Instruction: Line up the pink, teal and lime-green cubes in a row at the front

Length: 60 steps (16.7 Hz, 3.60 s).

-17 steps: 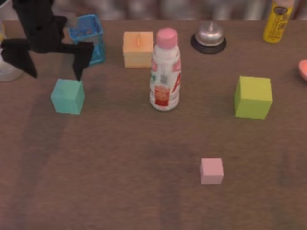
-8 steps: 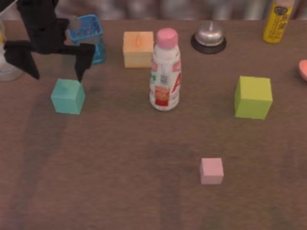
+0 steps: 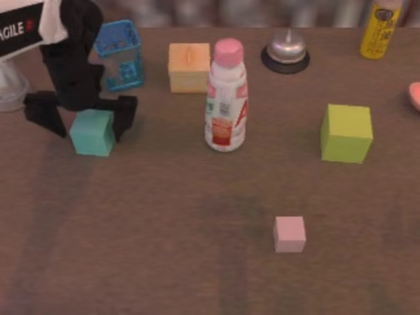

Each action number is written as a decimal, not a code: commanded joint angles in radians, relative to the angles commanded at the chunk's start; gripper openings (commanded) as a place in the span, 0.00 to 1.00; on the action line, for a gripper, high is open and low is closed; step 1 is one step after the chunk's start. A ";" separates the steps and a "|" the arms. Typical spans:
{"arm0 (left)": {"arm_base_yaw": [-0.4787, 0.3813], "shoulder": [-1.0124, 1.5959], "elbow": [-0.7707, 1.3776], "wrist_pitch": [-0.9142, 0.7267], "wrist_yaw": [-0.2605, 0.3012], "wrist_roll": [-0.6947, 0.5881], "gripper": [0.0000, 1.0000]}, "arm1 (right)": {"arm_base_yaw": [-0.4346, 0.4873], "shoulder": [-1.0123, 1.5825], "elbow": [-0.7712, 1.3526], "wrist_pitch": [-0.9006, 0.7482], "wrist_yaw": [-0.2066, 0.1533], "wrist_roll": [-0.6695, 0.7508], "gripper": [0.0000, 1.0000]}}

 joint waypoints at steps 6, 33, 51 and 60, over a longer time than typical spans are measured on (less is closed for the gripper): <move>0.000 0.009 -0.027 0.029 0.000 0.000 0.92 | 0.000 0.000 0.000 0.000 0.000 0.000 1.00; 0.011 -0.039 0.102 -0.136 -0.003 0.000 0.00 | 0.000 0.000 0.000 0.000 0.000 0.000 1.00; -0.388 -0.188 -0.013 -0.177 -0.009 -0.477 0.00 | 0.000 0.000 0.000 0.000 0.000 0.000 1.00; -0.666 -0.295 -0.146 -0.141 -0.013 -0.797 0.00 | 0.000 0.000 0.000 0.000 0.000 0.000 1.00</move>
